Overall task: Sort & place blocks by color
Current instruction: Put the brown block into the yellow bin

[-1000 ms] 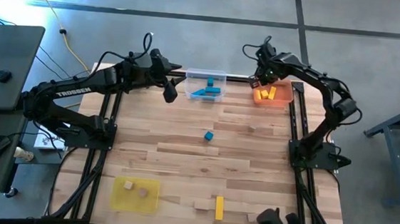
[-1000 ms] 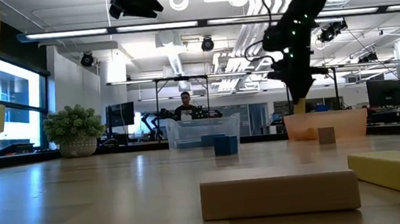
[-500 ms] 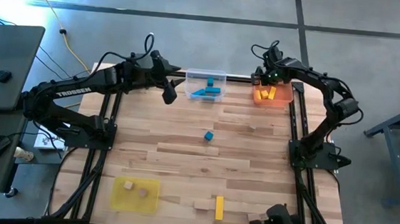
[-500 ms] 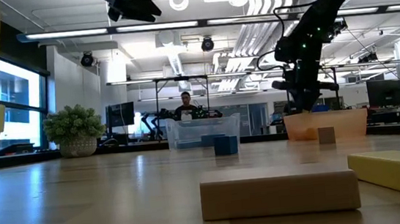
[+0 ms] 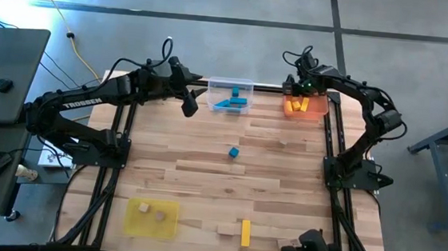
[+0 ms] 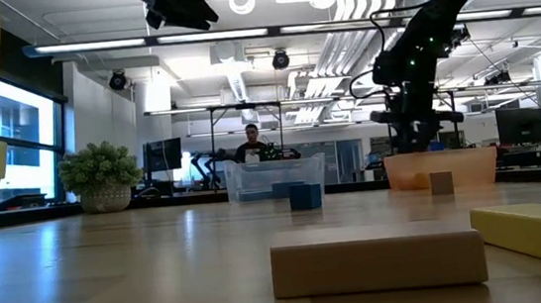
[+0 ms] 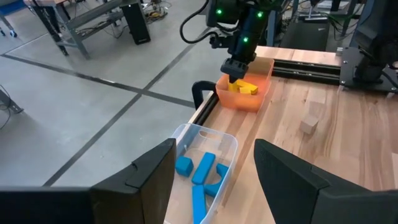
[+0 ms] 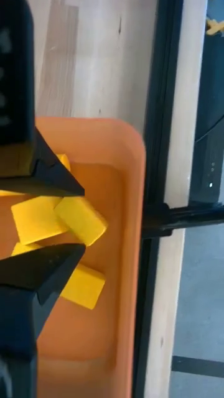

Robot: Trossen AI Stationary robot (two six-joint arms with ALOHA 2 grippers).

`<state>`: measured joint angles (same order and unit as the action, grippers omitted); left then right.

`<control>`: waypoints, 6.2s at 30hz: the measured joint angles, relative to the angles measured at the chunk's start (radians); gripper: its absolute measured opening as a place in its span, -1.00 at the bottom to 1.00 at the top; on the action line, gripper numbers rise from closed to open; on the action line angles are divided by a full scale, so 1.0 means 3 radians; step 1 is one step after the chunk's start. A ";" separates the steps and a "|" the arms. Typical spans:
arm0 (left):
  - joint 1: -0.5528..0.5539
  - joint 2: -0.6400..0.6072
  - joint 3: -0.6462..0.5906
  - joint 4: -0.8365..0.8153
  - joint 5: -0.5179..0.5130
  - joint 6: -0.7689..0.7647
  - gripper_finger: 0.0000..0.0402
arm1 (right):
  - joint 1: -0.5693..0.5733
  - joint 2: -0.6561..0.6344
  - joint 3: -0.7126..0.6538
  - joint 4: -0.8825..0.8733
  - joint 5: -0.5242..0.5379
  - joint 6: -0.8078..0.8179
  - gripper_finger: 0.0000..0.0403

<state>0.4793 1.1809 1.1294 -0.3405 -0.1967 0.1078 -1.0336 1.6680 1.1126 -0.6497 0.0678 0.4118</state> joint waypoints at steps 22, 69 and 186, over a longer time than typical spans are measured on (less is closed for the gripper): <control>0.0000 0.0000 0.0000 -0.0342 0.0002 0.0184 0.02 | 0.0687 -0.0521 0.0500 -0.1369 -0.0064 0.0386 -0.28; -0.0011 0.0000 0.0000 -0.0624 0.0194 -0.0790 0.02 | 0.4889 -0.0548 0.0495 -0.2245 -0.0872 0.1309 0.09; -0.1047 0.0000 0.0000 -0.1139 0.0717 0.0780 0.02 | 0.4000 0.0196 0.1211 0.0179 -0.0452 0.0718 -0.53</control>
<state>0.1654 1.1809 1.1294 -0.6823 0.0185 0.3418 0.1663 1.7267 1.4759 -0.5961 -0.0677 0.6273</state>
